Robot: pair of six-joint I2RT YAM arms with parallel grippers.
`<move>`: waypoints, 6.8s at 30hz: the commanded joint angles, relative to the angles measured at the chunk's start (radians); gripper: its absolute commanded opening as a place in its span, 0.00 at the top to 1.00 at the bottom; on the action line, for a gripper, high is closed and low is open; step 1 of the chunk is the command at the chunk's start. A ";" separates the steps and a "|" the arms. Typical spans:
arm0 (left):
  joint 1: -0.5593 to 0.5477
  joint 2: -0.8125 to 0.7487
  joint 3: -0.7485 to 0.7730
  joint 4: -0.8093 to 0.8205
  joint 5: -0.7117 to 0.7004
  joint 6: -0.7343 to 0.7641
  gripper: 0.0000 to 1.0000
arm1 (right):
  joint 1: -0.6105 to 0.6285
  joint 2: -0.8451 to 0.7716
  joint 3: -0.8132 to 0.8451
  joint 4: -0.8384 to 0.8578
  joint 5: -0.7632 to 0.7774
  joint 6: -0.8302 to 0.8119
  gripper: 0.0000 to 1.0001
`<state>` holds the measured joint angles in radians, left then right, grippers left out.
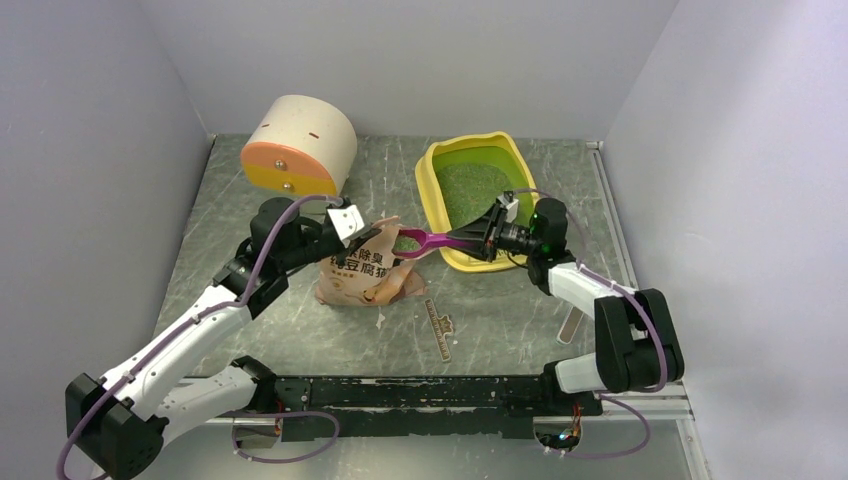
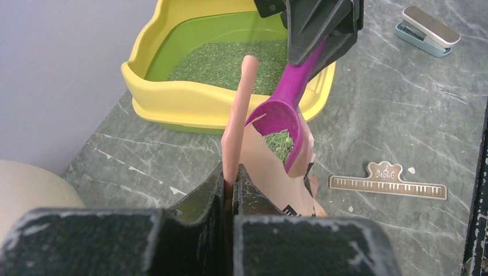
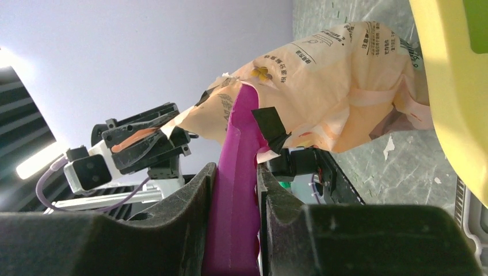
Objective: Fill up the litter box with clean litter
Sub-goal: 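Scoop the cat litter from the cat litter bag, then pour the cat litter into the litter box.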
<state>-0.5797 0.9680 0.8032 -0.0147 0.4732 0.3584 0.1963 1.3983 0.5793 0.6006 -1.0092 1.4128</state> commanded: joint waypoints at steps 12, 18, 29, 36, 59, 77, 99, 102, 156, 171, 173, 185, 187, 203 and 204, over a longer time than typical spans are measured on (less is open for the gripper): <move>-0.002 -0.036 -0.030 0.021 -0.022 -0.023 0.95 | -0.118 -0.120 0.022 -0.150 -0.085 -0.115 1.00; -0.002 -0.027 -0.027 0.028 -0.035 -0.031 0.95 | -0.163 -0.146 0.030 -0.209 -0.123 -0.156 1.00; -0.001 -0.012 -0.030 0.055 -0.039 -0.063 0.95 | -0.213 -0.201 0.028 -0.223 -0.153 -0.137 1.00; -0.002 -0.003 -0.016 0.048 -0.071 -0.064 0.95 | -0.247 -0.224 0.045 -0.250 -0.164 -0.139 1.00; -0.002 0.031 -0.001 0.037 -0.064 -0.065 0.95 | -0.412 -0.242 0.059 -0.094 -0.194 -0.002 1.00; -0.003 0.007 0.016 -0.019 -0.028 -0.048 0.95 | -0.518 -0.135 0.143 -0.316 0.107 -0.240 1.00; -0.003 -0.035 0.000 -0.018 0.013 -0.075 0.95 | -0.266 0.002 0.314 -0.385 0.942 -0.266 1.00; -0.003 -0.049 -0.001 -0.024 0.007 -0.075 0.95 | -0.227 0.029 0.352 -0.398 1.005 -0.265 1.00; -0.003 -0.054 -0.028 -0.060 0.030 -0.038 0.95 | -0.109 -0.494 0.176 -0.986 0.863 -0.658 1.00; -0.003 -0.059 -0.025 -0.060 0.033 -0.049 0.95 | 0.051 -0.110 0.586 -1.063 1.152 -0.975 1.00; -0.003 -0.057 -0.024 -0.060 0.036 -0.047 0.95 | 0.062 -0.053 0.634 -1.083 1.214 -1.010 1.00; -0.004 -0.083 -0.005 -0.104 0.030 -0.053 0.95 | 0.077 0.214 0.814 -1.001 1.139 -0.975 1.00; -0.003 -0.092 -0.001 -0.117 0.024 -0.051 0.95 | 0.080 0.232 0.821 -0.992 1.167 -0.988 1.00; -0.003 -0.075 0.013 -0.131 0.039 -0.035 0.95 | 0.110 0.048 0.860 -1.206 1.110 -1.071 1.00; -0.004 -0.077 0.014 -0.133 0.039 -0.034 0.95 | 0.110 0.033 0.852 -1.218 1.099 -1.075 1.00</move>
<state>-0.5797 0.8913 0.7792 -0.1081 0.4946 0.3145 0.3023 1.4746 1.4212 -0.5312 0.1452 0.3542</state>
